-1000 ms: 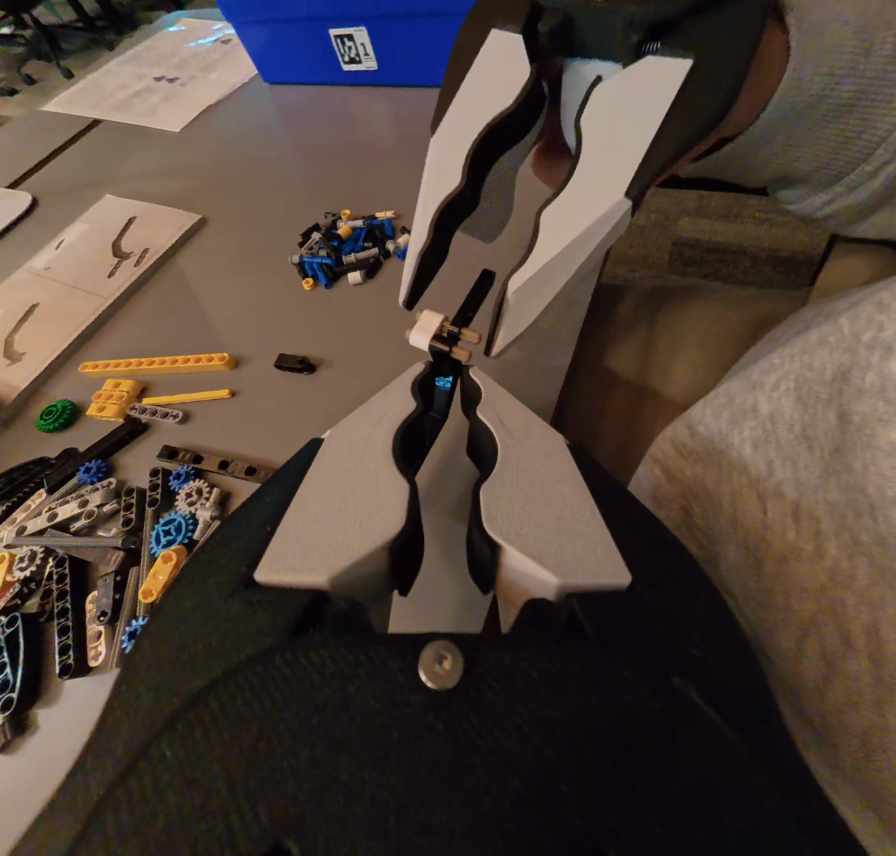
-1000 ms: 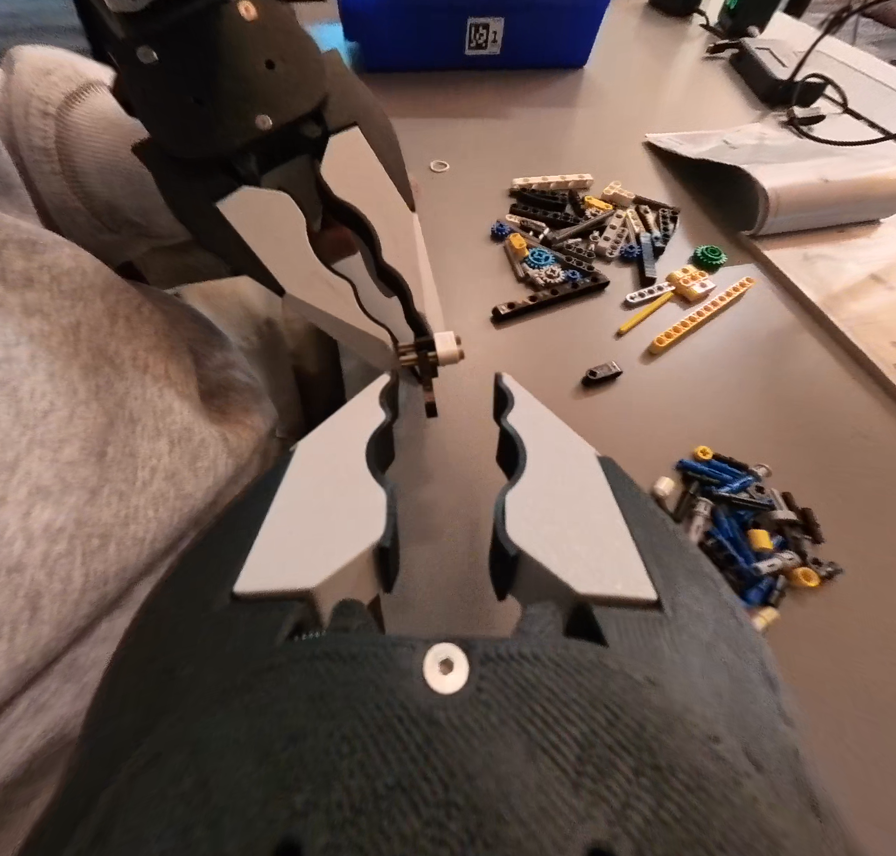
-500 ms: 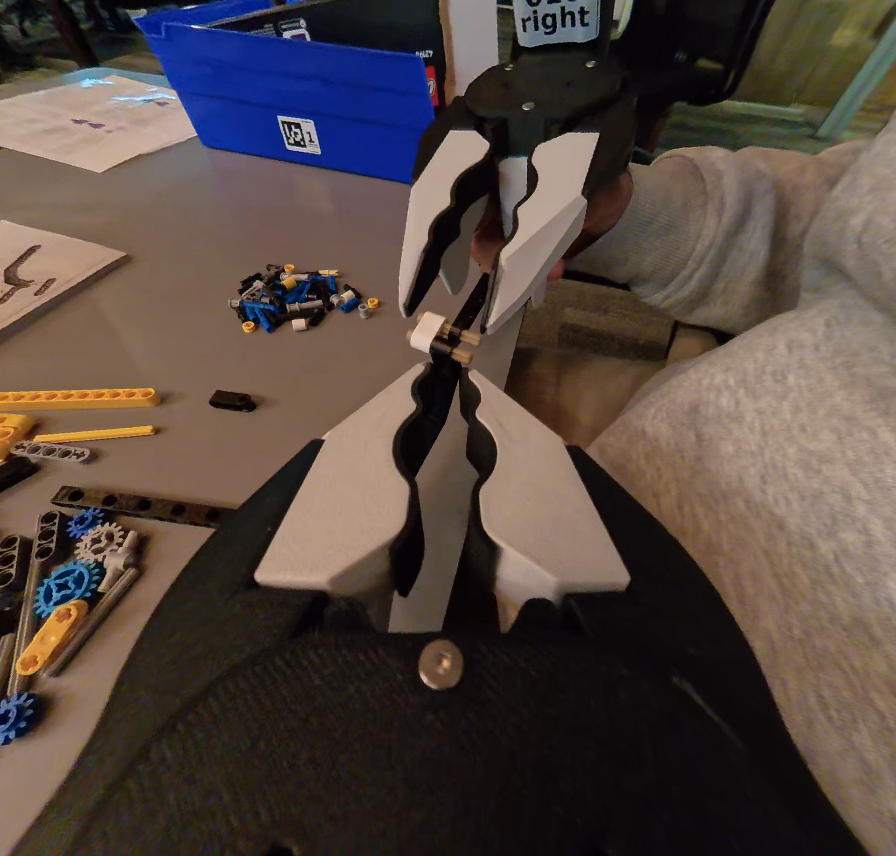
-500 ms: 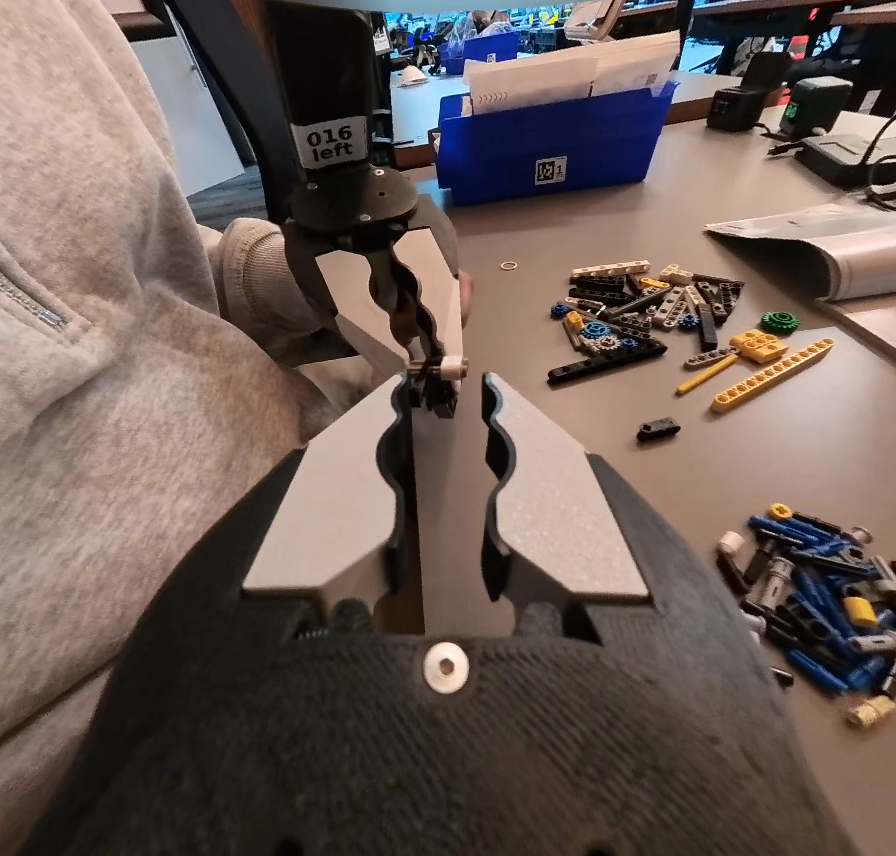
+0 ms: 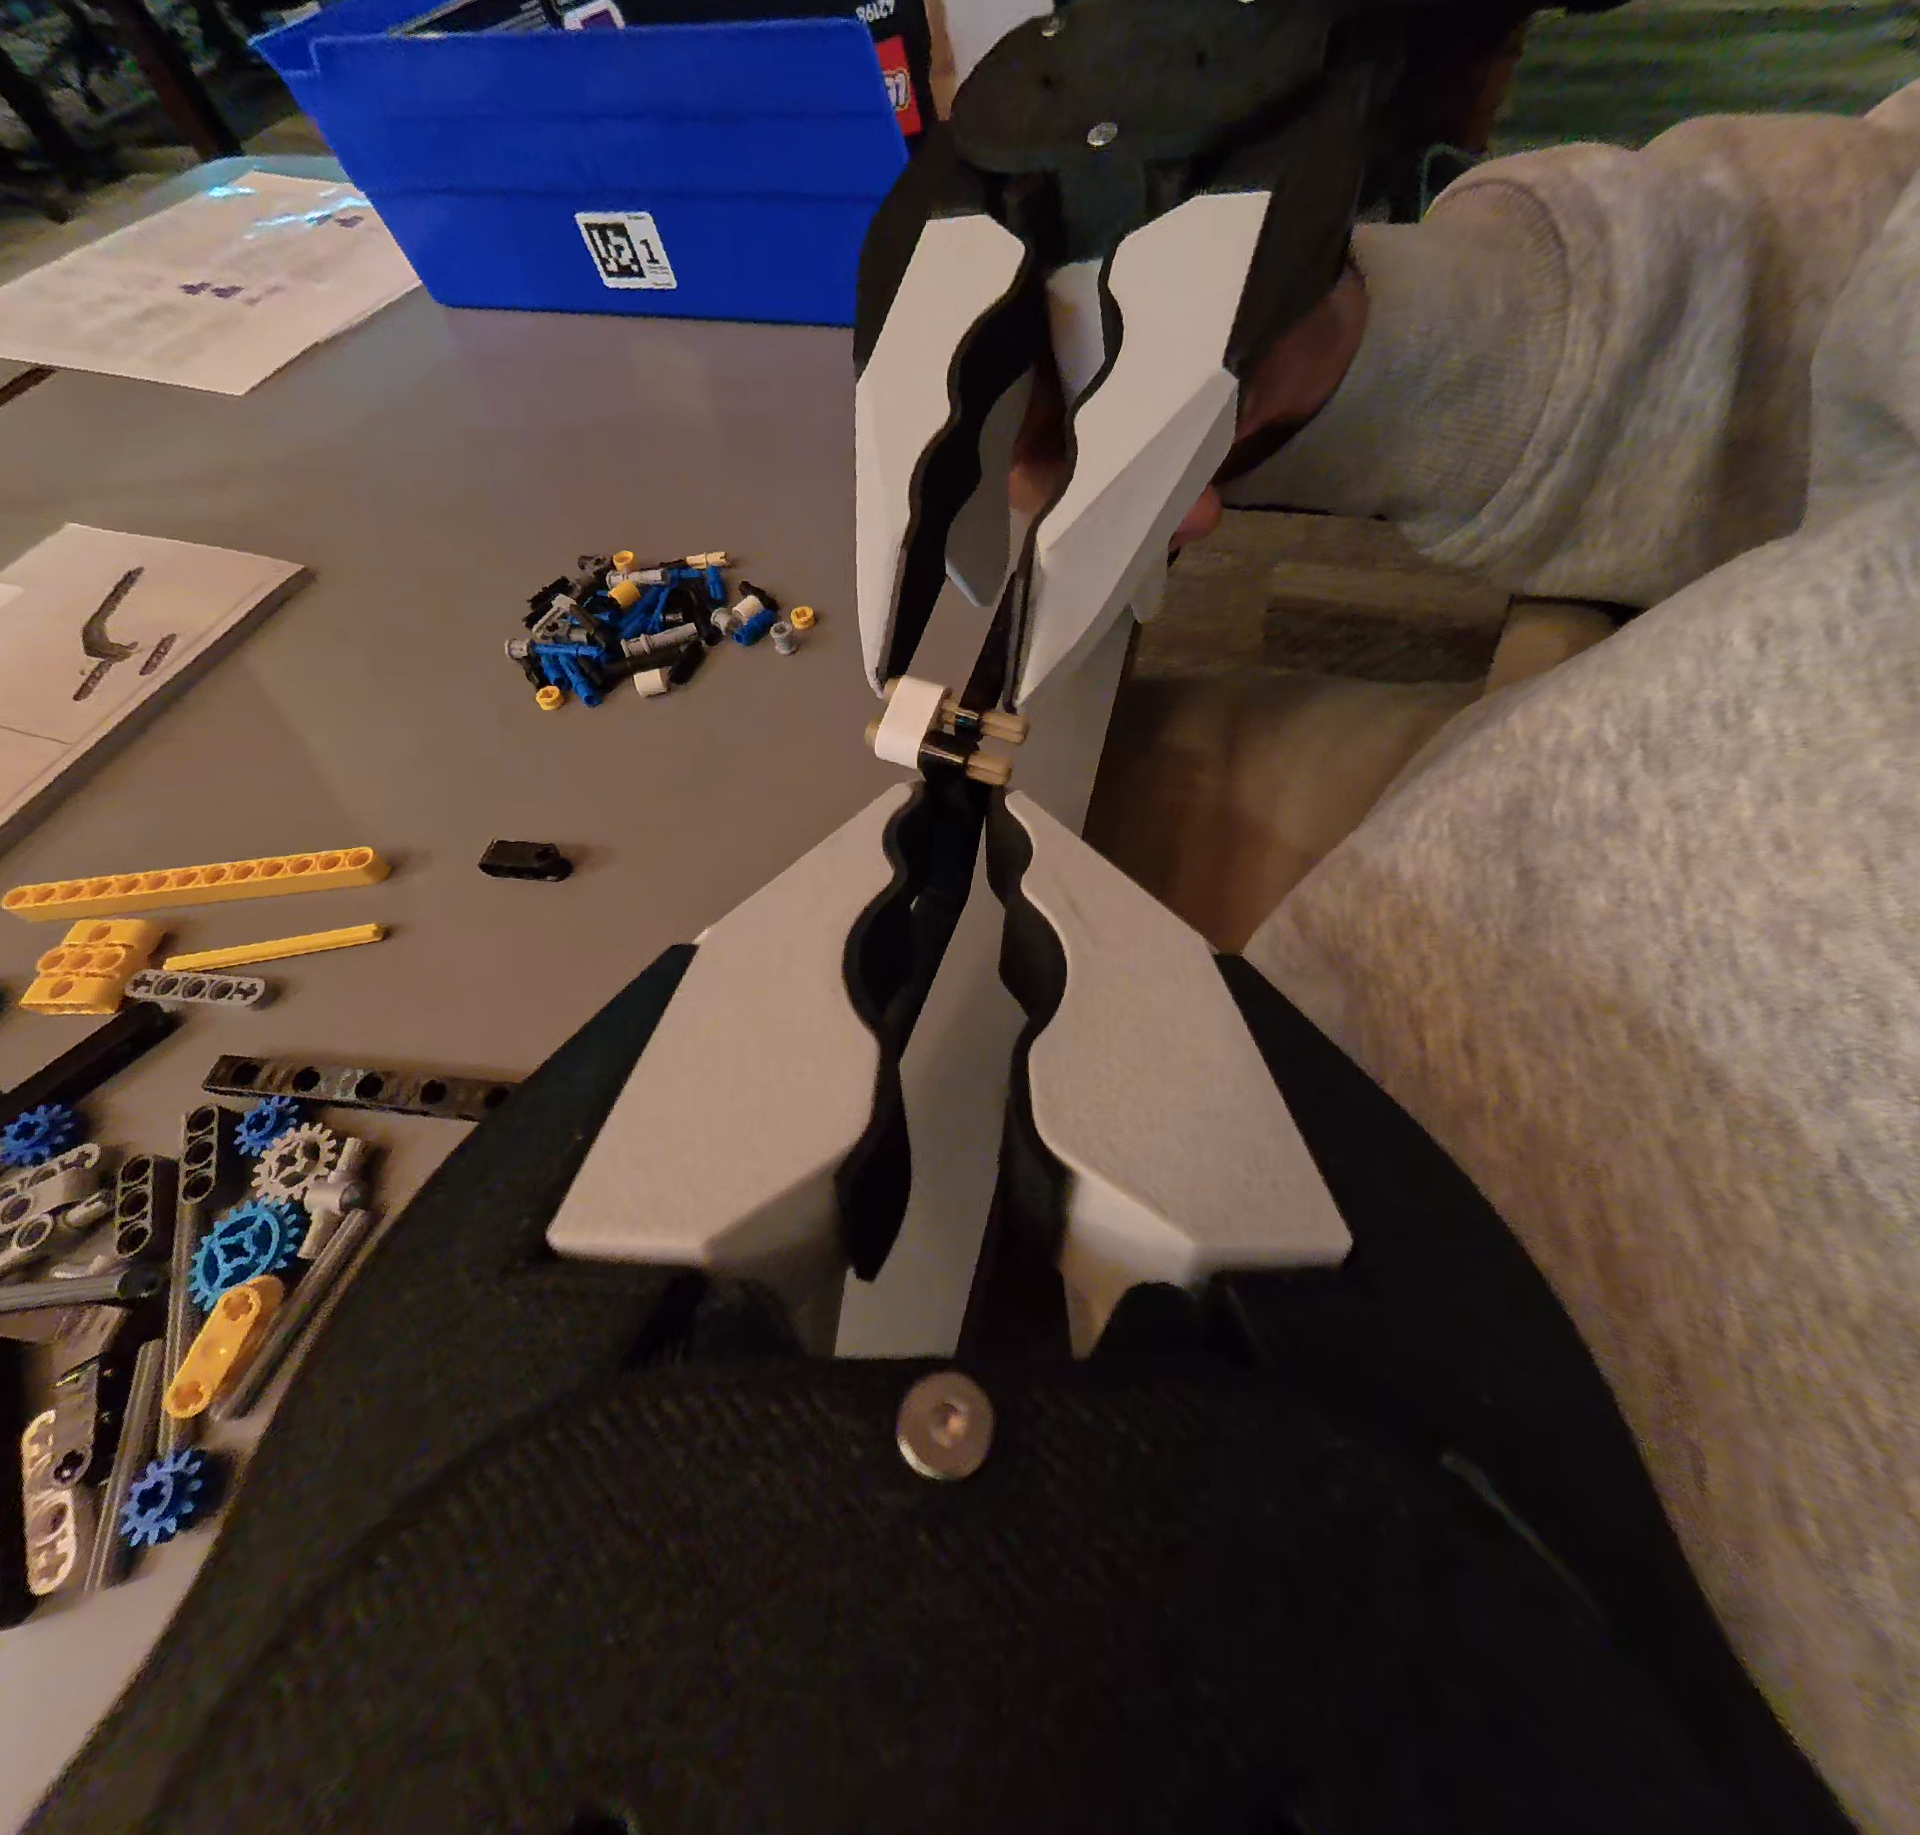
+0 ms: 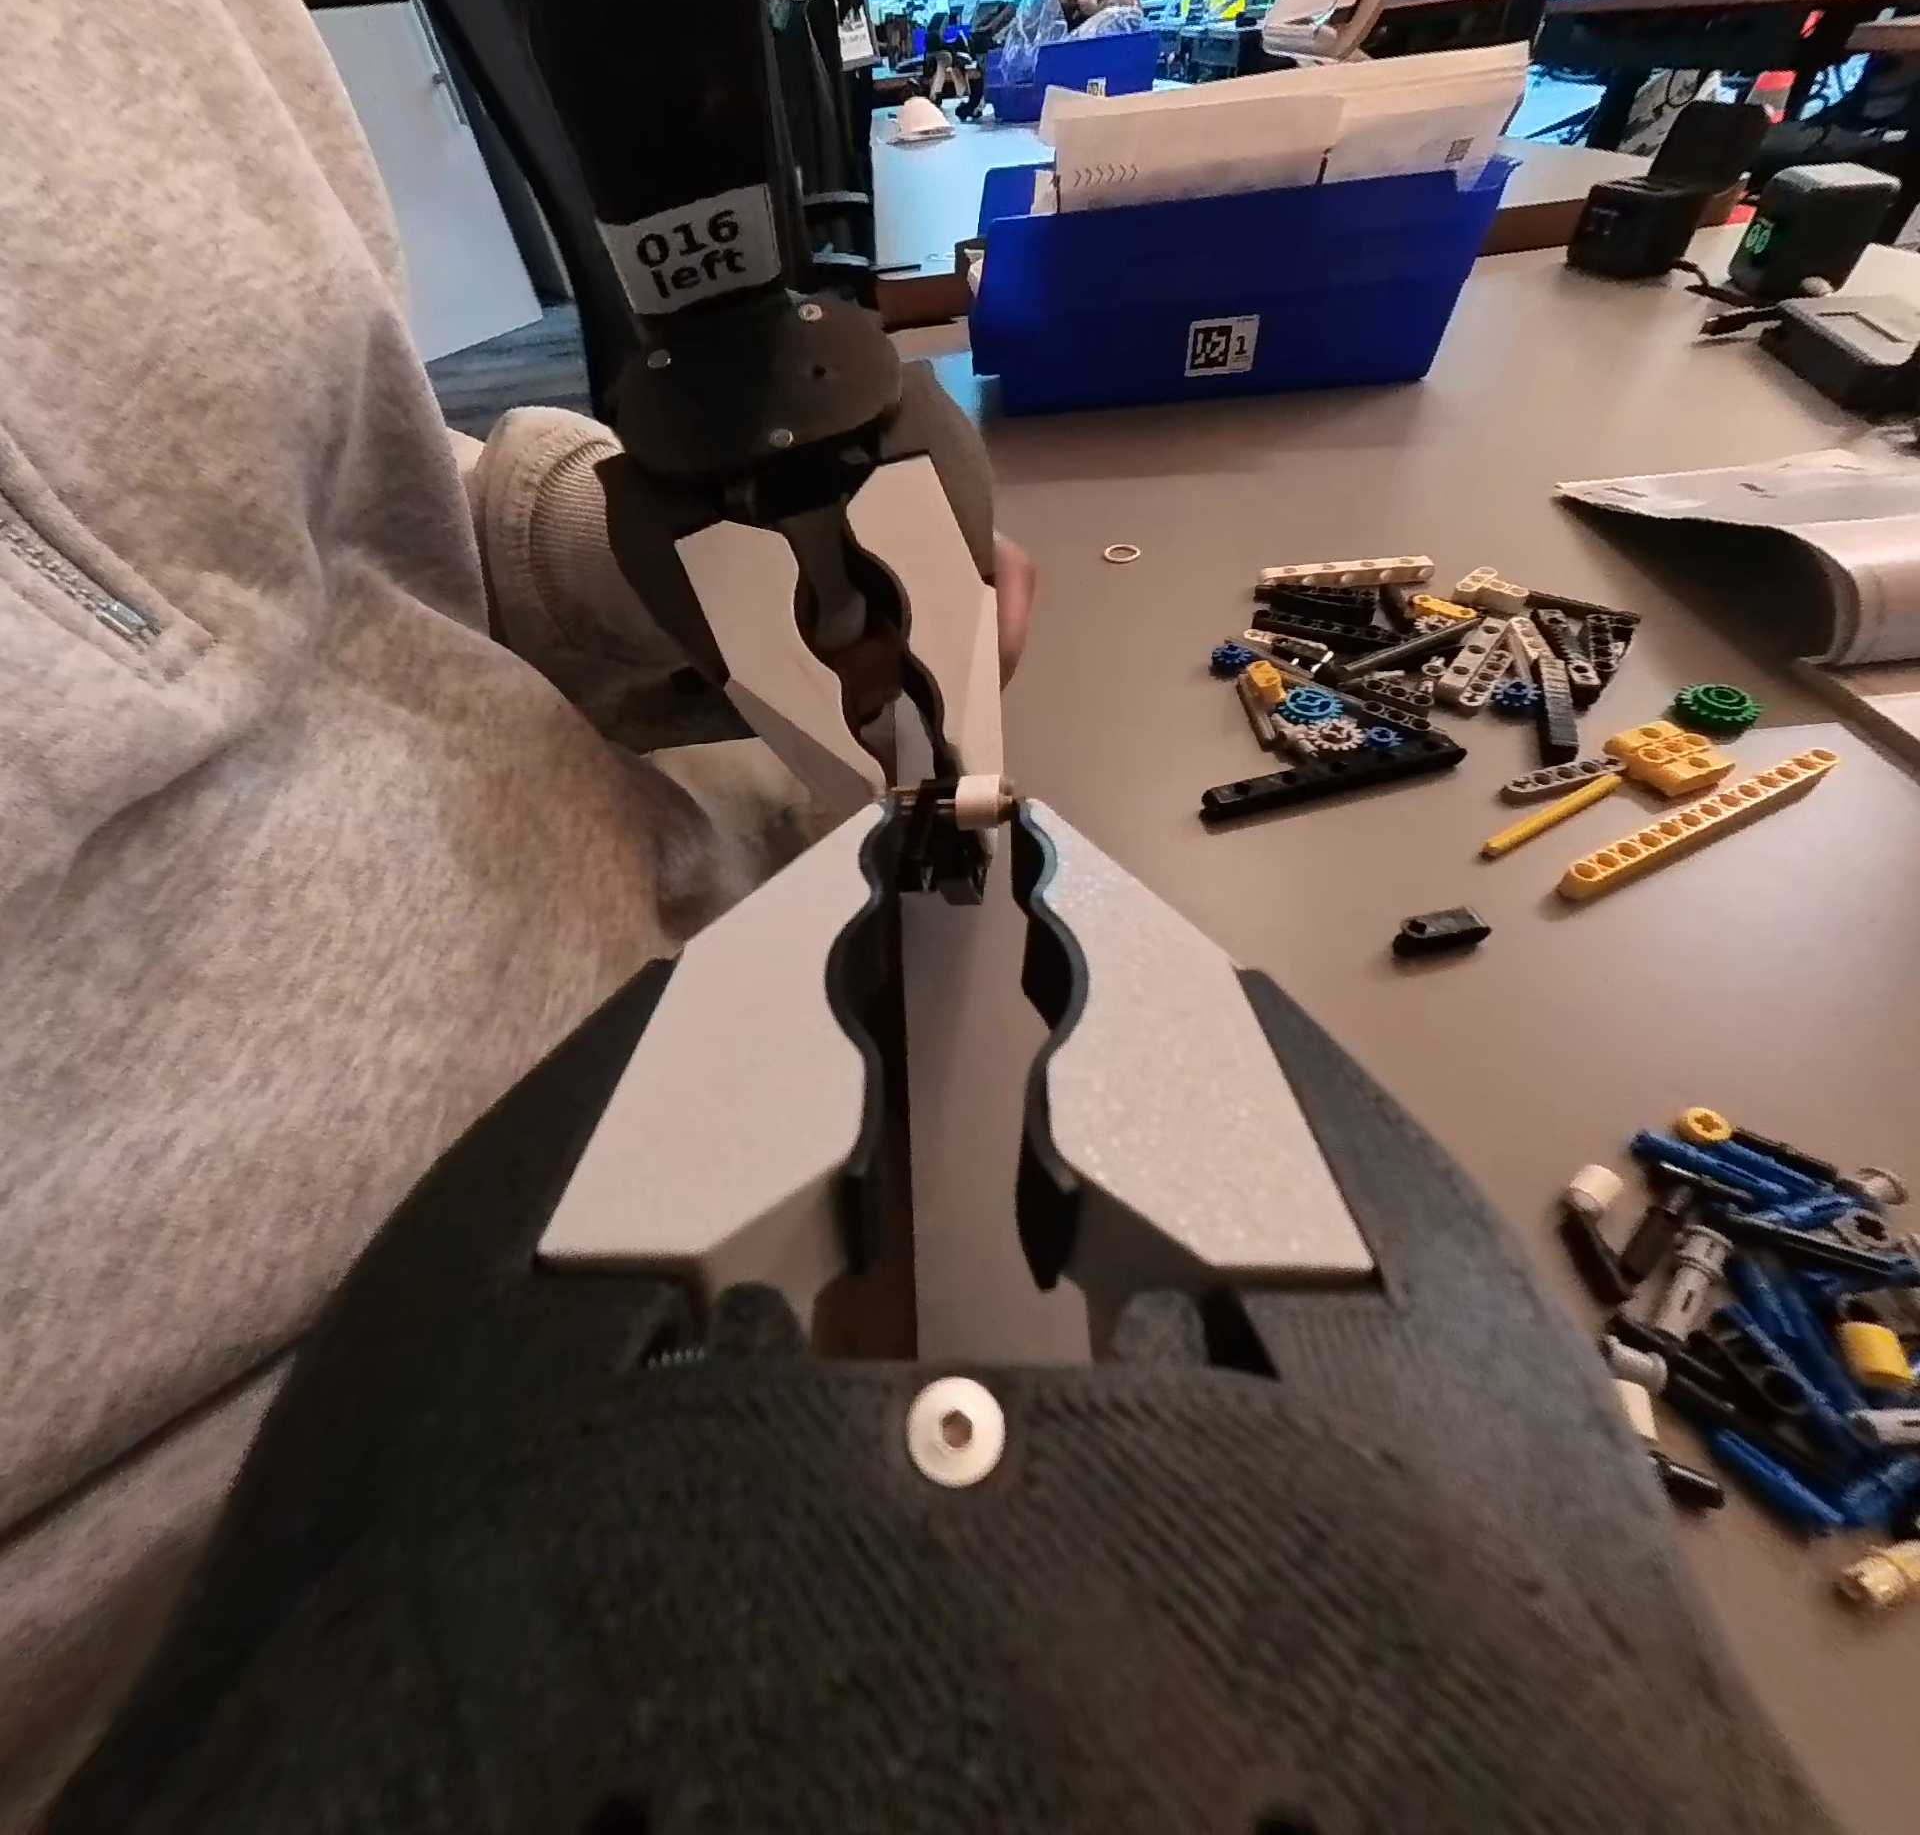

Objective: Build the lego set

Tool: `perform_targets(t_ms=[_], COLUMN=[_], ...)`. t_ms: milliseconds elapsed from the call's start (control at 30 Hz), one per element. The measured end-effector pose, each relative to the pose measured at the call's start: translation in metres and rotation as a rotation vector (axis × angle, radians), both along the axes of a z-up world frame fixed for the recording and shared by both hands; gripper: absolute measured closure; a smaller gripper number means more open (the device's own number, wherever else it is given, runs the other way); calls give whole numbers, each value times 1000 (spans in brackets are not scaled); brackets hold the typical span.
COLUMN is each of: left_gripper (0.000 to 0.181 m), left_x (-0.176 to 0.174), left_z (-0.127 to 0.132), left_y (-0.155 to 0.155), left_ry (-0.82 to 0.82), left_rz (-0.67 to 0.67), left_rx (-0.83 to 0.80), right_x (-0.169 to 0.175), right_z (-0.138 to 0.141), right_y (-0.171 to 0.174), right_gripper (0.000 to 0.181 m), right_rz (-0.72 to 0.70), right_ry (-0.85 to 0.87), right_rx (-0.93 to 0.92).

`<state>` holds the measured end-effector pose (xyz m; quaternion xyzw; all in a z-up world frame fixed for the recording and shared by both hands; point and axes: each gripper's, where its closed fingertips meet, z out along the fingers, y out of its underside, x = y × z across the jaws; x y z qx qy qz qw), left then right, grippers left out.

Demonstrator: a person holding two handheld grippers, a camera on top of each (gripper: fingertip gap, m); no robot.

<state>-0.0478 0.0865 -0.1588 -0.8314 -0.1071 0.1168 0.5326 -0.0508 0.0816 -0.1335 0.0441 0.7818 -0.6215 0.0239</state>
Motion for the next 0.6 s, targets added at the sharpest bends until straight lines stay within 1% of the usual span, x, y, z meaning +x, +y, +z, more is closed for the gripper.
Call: perform_targets(t_ms=[133, 333, 500, 533, 567, 600], left_gripper=[172, 173, 174, 174, 174, 174], left_x=[0, -1, -4, -5, -7, -8], left_z=[0, -9, -9, -9, -11, -12], left_y=[1, 0, 0, 0, 0, 0], left_ry=[0, 13, 18, 26, 34, 34], left_rz=[4, 19, 44, 56, 70, 75], left_rx=[-4, -56, -55, -64, -77, -88], right_x=[0, -1, -4, -5, -3, -3], right_z=[-1, -10, -10, -10, -11, -11], right_y=[0, 0, 0, 0, -1, -2], right_gripper=[164, 166, 167, 170, 181, 181], right_rz=[2, -14, -37, -43, -32, -48], right_ry=[-6, -9, -8, -1, 8, 29], right_rx=[4, 65, 69, 72, 75, 80])
